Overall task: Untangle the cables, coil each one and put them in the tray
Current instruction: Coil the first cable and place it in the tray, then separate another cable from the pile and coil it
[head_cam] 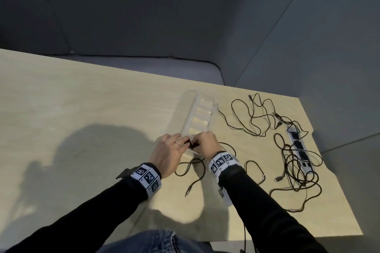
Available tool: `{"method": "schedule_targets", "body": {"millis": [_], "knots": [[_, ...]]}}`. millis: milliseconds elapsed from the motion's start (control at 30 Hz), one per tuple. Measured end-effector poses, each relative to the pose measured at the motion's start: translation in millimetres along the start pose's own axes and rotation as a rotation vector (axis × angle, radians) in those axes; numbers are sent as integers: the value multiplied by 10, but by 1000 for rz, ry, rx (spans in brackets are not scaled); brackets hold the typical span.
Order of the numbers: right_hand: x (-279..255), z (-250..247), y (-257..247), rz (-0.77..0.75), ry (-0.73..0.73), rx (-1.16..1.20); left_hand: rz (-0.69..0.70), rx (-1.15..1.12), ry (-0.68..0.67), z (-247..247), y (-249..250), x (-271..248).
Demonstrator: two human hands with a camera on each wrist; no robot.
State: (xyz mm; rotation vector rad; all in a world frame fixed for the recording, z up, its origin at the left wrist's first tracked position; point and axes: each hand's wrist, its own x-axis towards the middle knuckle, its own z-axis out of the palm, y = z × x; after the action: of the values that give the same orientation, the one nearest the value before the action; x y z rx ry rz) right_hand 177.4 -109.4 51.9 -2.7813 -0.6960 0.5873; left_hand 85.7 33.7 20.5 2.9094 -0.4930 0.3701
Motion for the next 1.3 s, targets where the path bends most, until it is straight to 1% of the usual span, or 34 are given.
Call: {"method": "schedule_targets", "body": {"millis": [67, 167, 200, 300, 400, 433, 467, 533, 567, 600, 633, 667, 700, 733, 767, 800, 833, 900, 1000, 1100, 1167, 1233, 1300], "knots": [[-32, -4, 45, -39, -23, 18, 21, 49, -9, -26, 42, 56], [-63, 18, 111, -136, -77, -11, 10, 108, -84, -35, 89, 114], [-81, 27, 124, -135, -67, -24, 3, 118, -105, -23, 94, 120], [-117, 68, 119, -94, 17, -110, -16, 112, -135, 16, 109, 115], [-97, 14, 3, -22, 121, -277, -19, 61, -153, 48, 107, 85], [-89, -17, -26, 16, 130, -260, -25, 53, -164, 45, 114, 82], [-86, -47, -17, 47, 128, -193, -33, 51, -166, 43, 129, 82], [-110, -78, 72, 98, 100, 89, -61, 49, -168, 36, 168, 64], [-178, -91, 123, 76, 140, 199, -84, 36, -164, 29, 185, 44], [-261, -96, 176, 48, 229, 239, -105, 11, -146, 28, 196, 20], [-365, -92, 234, 32, 347, 211, -121, -20, -124, 18, 217, -4], [-483, -72, 304, 58, 455, 159, -123, -57, -87, 14, 247, -31], [-599, -51, 384, 122, 527, 107, -115, -108, -47, -3, 285, -52], [-698, -7, 493, 202, 542, 71, -101, -171, -9, -8, 323, -71], [-775, 55, 615, 289, 491, 67, -88, -238, 11, -23, 369, -84], [-835, 119, 748, 357, 410, 123, -76, -304, 21, -29, 414, -93], [-883, 159, 867, 399, 338, 236, -68, -379, 17, -29, 455, -100], [-1008, 194, 1046, 393, 232, 468, -76, -515, -5, -2, 543, -134], [-1208, 105, 1157, 309, 152, 616, -138, -578, -79, 46, 696, -124], [-1370, -37, 1274, 266, 158, 742, -166, -595, -177, 59, 931, -5], [-1419, -169, 1301, 217, 163, 907, -172, -611, -242, 42, 1061, 100], [-1507, -354, 1354, 154, 193, 1101, -187, -647, -303, 28, 1312, 251], [-1587, -539, 1421, 115, 239, 1238, -213, -823, -312, -12, 1630, 403]]}}
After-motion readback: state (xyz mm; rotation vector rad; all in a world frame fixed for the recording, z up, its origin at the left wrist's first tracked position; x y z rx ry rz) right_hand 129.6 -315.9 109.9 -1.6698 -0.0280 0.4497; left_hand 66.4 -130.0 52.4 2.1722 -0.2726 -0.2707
